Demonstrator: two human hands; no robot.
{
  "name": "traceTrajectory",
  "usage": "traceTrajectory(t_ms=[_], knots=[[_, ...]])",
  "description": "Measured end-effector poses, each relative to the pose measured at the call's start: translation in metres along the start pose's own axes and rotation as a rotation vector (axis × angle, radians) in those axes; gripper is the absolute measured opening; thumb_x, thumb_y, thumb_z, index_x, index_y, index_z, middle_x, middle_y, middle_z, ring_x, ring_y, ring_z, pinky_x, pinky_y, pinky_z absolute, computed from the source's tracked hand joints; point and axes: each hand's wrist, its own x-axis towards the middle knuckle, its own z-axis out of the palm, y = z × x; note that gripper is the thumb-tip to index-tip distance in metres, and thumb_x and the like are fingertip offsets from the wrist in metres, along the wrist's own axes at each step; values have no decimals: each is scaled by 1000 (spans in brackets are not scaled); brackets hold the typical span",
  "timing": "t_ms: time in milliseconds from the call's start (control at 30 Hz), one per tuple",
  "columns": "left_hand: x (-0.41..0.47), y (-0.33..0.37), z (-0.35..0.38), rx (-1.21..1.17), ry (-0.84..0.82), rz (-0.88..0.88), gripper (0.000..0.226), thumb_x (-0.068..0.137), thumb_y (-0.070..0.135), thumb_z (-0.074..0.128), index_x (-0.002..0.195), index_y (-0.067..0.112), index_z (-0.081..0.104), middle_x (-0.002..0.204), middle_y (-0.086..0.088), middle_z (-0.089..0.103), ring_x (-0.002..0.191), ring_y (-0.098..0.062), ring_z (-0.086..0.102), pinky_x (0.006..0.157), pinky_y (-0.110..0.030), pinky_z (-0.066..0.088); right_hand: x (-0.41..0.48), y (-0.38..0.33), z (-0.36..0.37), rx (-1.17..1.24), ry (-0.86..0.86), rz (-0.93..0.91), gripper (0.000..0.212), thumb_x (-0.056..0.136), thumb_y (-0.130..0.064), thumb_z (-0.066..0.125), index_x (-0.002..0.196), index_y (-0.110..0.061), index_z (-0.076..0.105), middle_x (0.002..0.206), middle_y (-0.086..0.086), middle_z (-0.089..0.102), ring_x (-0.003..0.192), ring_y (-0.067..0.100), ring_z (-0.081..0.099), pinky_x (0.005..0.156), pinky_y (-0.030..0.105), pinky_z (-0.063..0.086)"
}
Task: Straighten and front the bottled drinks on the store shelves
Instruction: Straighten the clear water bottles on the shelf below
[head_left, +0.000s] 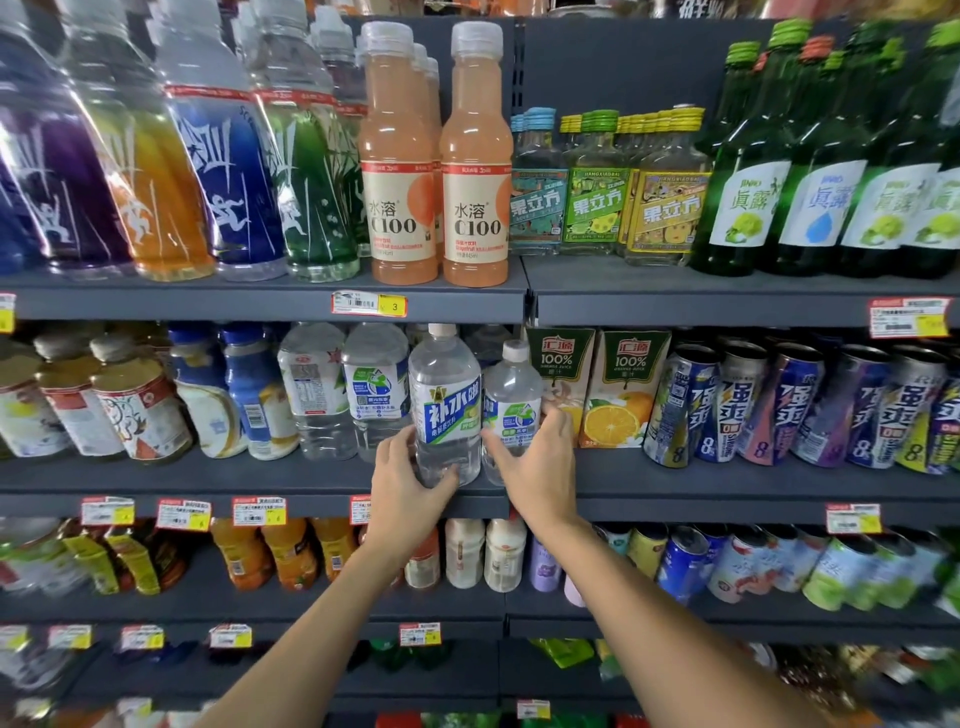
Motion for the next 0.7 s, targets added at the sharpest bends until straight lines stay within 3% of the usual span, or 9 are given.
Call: traceTrajectory(t_ms=[200,267,400,567,700], knots=[[-4,13,21,13,74,-60,90,74,50,84,142,14,39,134,-2,43,129,-17,41,105,-31,41,4,14,-3,16,-142,21,96,72,-53,84,144,-12,37,128,-2,45,119,5,39,103,24,35],[-4,18,26,49,109,-59,93,74,52,84,142,8,38,135,-8,45,130,-22,40,106,-34,41,1,19,-2,-1,-164,11,93,71,-51,85,143,-16,37,129,-3,46,122,7,42,105,27,39],[-2,24,30,88,154,-87,96,73,51,85,141,3,38,134,-13,47,130,-27,40,104,-39,43,-3,19,4,47,-135,46,80,71,-47,85,134,-21,42,117,-6,54,113,17,57,90,32,48],[1,31,35,79,179,-143,97,69,43,88,141,3,37,131,-14,50,124,-26,41,102,-35,41,0,18,9,40,-90,79,67,71,-41,85,122,-19,48,107,-7,55,102,15,58,80,27,42],[4,29,31,10,155,-162,96,62,33,89,139,7,37,128,-10,51,121,-26,47,100,-40,46,3,22,6,41,-107,81,56,70,-41,81,111,-25,47,101,-7,58,92,12,56,75,28,44]])
